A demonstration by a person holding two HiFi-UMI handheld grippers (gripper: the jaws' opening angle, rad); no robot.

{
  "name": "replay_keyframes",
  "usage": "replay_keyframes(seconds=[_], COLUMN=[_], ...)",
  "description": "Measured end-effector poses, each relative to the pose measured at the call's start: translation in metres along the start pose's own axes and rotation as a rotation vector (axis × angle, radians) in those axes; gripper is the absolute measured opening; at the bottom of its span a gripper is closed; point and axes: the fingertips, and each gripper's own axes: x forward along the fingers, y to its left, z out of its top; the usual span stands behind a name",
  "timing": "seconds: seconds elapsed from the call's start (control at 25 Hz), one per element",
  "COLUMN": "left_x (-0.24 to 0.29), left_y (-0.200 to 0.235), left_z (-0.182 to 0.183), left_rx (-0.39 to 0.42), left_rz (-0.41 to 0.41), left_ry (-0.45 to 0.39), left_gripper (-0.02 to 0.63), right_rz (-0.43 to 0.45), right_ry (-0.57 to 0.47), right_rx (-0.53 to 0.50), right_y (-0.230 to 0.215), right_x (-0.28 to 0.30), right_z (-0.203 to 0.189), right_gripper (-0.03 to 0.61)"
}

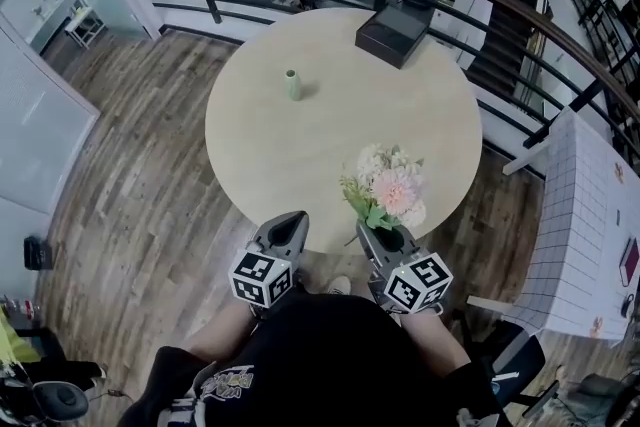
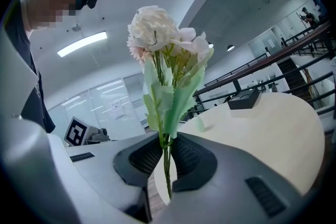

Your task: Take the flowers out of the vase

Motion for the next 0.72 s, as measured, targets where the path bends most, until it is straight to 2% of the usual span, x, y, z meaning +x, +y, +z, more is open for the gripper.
replay_keyframes(seconds=[0.72], left_x=[0.0076], left_y=[-0.0097], left_z=[-0.0071], left_rx=[0.008], left_rz=[-0.029], left_ry=[0.027], left_gripper=[0.006], right_rz=[-0.001], right_ry=[0.018], right_rx=[0.017], right_y=[-0.0055], right_x=[0.0013], right_z=[-0.0078], right_gripper=[0.058])
